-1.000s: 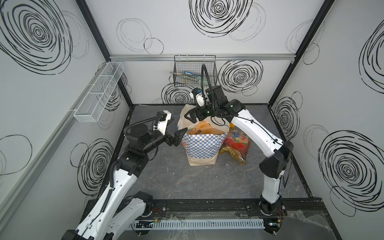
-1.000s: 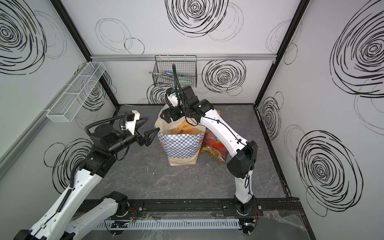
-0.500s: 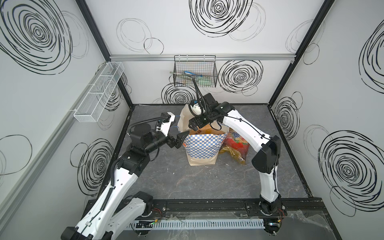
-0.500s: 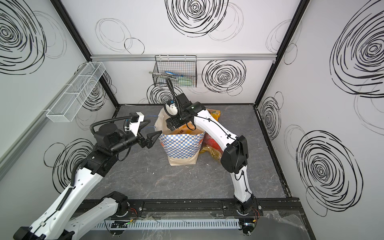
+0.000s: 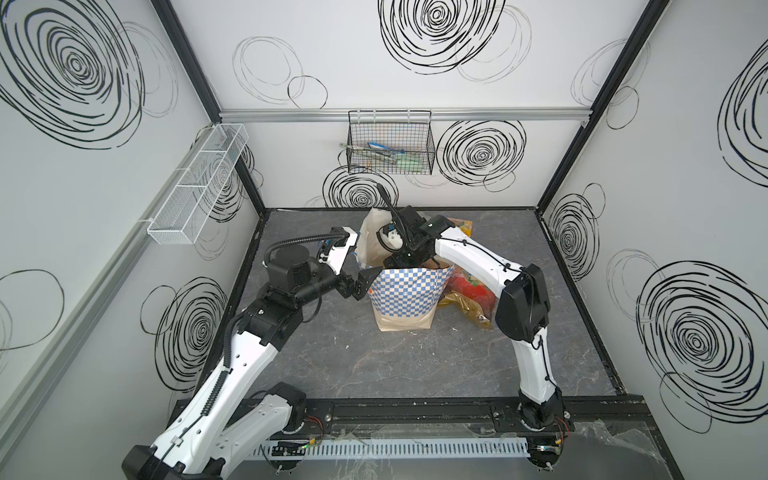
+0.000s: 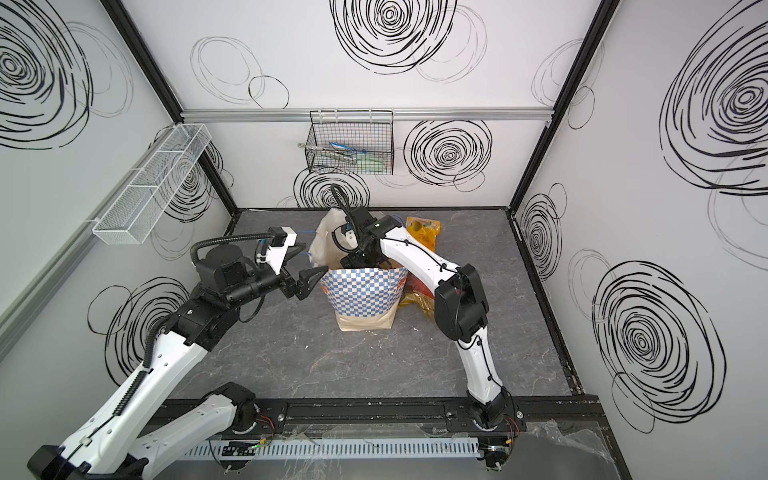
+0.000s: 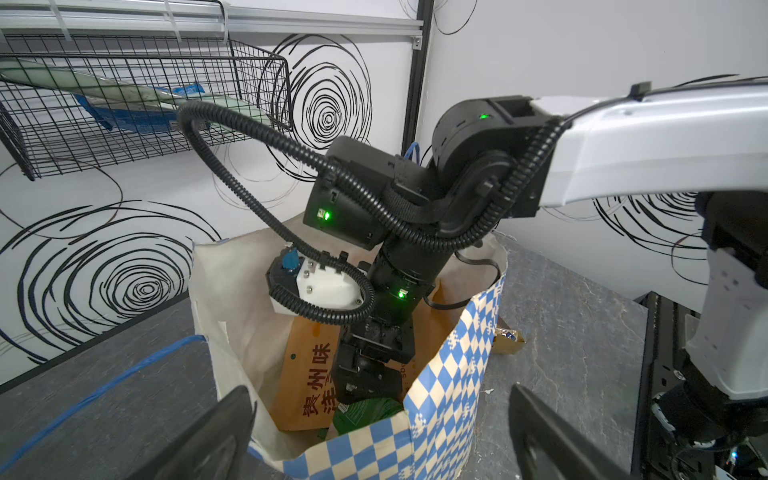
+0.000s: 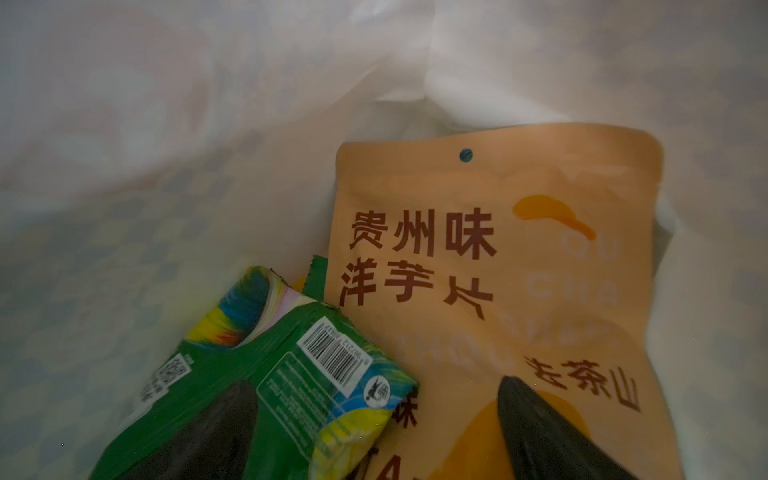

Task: Take the snacks out of the paper bag
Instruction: 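Close the right gripper on the orange chip pack's top edge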

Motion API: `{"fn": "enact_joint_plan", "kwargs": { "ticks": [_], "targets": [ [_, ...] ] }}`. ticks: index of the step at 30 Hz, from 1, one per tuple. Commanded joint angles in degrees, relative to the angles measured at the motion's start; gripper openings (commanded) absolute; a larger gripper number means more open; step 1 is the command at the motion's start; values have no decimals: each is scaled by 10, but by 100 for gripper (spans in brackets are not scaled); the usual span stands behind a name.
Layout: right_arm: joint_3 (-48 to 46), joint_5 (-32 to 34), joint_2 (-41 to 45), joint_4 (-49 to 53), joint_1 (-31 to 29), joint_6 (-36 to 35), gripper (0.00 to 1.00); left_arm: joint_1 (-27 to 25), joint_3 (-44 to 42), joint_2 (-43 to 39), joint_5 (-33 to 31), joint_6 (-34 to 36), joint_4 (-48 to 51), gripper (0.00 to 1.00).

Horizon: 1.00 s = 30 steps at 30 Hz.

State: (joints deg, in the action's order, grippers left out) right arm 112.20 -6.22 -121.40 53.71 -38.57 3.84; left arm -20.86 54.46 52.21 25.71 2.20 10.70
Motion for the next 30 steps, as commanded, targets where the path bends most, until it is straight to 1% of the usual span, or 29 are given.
{"fn": "enact_joint_plan", "kwargs": {
  "ticks": [1,8,12,17,19,23,25,30],
  "targets": [
    [-25,-3,-14,-7,-1,1,95,-5,19,4,-3,14,-4,98],
    [-93,-15,-19,-54,-2,14,93,-7,20,7,-9,14,-2,97],
    [-113,-22,-20,-65,-2,18,86,-8,19,8,-10,12,-3,97],
    [-116,-25,-10,-72,-2,18,65,-8,16,7,-15,11,-8,97],
    [-112,-27,-4,-75,-2,19,53,-8,16,7,-15,10,-9,97],
    [-102,-29,11,-80,-2,22,22,-8,15,6,-15,9,-9,97],
    [-97,-29,18,-82,-2,24,14,-7,15,6,-15,9,-10,97],
    [-82,-30,38,-84,-2,29,0,-6,14,4,-14,7,-13,97]
  ]
}}
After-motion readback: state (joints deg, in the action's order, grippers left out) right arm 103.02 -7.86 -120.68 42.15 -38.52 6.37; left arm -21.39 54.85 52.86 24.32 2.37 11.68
